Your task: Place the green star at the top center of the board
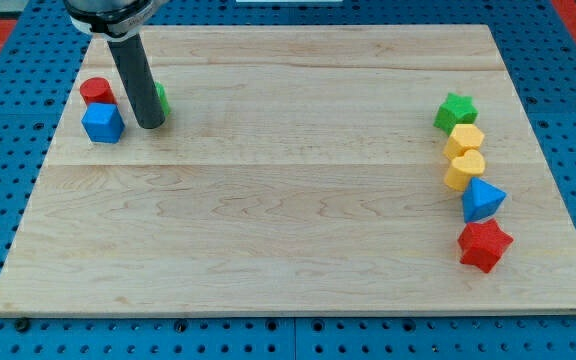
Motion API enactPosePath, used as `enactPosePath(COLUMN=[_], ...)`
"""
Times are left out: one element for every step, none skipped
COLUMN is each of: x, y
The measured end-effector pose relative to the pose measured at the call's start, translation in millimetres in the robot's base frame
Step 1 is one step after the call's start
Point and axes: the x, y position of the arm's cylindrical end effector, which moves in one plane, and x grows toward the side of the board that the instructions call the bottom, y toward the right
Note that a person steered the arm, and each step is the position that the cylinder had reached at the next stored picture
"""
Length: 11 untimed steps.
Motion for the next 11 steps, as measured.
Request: enactPosePath(x=[0.0,-9.3,-70.6,-88.3,-27.0,48.9,20.7,-38.8,-92.5,-131.7,-118.9], y=[142.6,247.7,290.8,340.6,432.7,440.0,388.9,366.0,296.1,238.3,229.3])
